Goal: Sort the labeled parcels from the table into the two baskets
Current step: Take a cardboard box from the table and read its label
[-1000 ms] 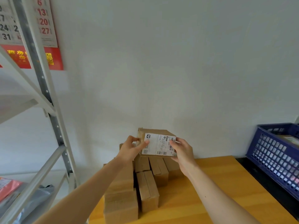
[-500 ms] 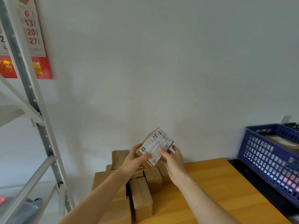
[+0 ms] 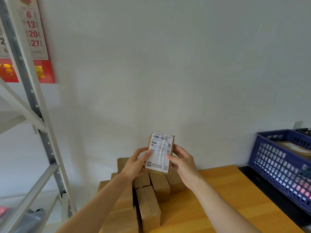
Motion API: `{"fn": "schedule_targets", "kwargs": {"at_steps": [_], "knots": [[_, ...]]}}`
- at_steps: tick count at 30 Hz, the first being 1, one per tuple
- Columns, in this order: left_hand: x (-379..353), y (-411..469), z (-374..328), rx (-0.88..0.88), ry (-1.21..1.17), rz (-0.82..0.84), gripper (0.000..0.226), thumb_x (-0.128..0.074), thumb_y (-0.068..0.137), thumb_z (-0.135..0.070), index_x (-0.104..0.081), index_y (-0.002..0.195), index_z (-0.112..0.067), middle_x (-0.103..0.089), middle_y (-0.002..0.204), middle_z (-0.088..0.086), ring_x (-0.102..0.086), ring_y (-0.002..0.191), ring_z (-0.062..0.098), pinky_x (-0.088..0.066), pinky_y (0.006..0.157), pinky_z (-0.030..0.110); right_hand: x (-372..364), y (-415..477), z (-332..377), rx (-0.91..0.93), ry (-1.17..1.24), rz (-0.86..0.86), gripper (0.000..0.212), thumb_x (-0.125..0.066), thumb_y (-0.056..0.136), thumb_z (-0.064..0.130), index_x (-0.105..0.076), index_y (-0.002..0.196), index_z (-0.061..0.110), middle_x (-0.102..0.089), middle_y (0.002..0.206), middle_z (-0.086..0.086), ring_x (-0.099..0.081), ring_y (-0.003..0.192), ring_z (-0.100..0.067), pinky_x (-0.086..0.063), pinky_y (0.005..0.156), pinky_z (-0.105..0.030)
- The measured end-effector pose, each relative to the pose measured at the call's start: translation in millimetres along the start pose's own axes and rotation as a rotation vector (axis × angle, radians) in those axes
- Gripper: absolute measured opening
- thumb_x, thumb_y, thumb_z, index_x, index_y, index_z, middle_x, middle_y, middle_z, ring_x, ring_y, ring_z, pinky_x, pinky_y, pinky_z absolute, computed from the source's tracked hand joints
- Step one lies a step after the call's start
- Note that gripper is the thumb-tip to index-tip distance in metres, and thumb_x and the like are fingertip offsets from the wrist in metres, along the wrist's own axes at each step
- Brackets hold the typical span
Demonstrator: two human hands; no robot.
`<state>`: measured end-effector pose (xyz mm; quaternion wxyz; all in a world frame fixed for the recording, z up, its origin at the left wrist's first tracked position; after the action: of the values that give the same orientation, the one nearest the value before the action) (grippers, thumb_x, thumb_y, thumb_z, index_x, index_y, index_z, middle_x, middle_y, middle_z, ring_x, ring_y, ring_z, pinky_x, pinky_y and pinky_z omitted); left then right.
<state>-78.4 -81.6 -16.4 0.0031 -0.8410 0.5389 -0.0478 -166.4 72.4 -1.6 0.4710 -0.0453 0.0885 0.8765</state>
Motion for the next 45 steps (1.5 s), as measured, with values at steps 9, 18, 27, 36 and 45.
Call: {"fn": "schedule_targets", "kwargs": {"at_steps": [9, 18, 27, 36, 45], "knots": [[-36, 14, 15, -0.01, 0.006, 0.127, 0.03, -0.053, 0.091, -0.051, -0.056, 0.118, -0.038, -0.074, 0.092, -0.001, -0.072, 0.089, 0.017, -0.055, 0.088, 0.04, 33, -16, -7, -0.044, 0.004, -0.127, 0.04, -0.062, 0.09, 0.005, -0.059, 0.123, 0.027, -0.07, 0.112, 0.009, -0.069, 0.1, -0.018, -0.058, 0.084, -0.045], [-162, 17, 21, 0.036, 0.003, 0.403, 0.038, -0.052, 0.091, -0.053, -0.052, 0.125, -0.035, -0.074, 0.1, -0.002, -0.07, 0.096, 0.018, -0.049, 0.097, 0.045, 140, -67, 3, -0.072, -0.055, -0.324, 0.041, -0.059, 0.09, 0.006, -0.062, 0.112, 0.04, -0.069, 0.111, 0.016, -0.069, 0.098, -0.012, -0.059, 0.075, -0.042], [-330, -14, 24, 0.1, 0.044, 0.645, 0.038, -0.06, 0.086, -0.053, -0.059, 0.116, -0.031, -0.073, 0.1, -0.002, -0.069, 0.096, 0.024, -0.053, 0.09, 0.042, 280, -161, 12, -0.043, -0.03, -0.585, 0.037, -0.058, 0.093, 0.01, -0.063, 0.112, 0.042, -0.071, 0.107, 0.017, -0.069, 0.092, -0.005, -0.058, 0.064, -0.029], [-508, -57, 2, 0.07, 0.074, 0.725, 0.035, -0.058, 0.088, -0.052, -0.06, 0.115, -0.03, -0.072, 0.105, 0.0, -0.068, 0.098, 0.024, -0.054, 0.091, 0.045, 451, -233, 52, 0.006, -0.028, -0.772, 0.033, -0.061, 0.09, 0.001, -0.06, 0.111, 0.026, -0.066, 0.121, 0.004, -0.062, 0.113, -0.021, -0.052, 0.094, -0.05], [-680, -78, -7, 0.116, 0.1, 0.775, 0.031, -0.063, 0.081, -0.057, -0.059, 0.11, -0.044, -0.072, 0.106, -0.003, -0.07, 0.096, 0.023, -0.052, 0.092, 0.045, 605, -294, 93, 0.002, 0.001, -0.756, 0.041, -0.062, 0.09, 0.0, -0.056, 0.125, 0.02, -0.066, 0.121, 0.002, -0.064, 0.108, -0.018, -0.058, 0.078, -0.041]]}}
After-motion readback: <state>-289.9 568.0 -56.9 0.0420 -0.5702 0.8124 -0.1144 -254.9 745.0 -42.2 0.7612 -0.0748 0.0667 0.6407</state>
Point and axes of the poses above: each hand's wrist, its own y-axis towards the middle knuckle, its own x-axis out of the back of the hand, z = x × y, the point moved 8 cm from there along y, towards the middle knuckle
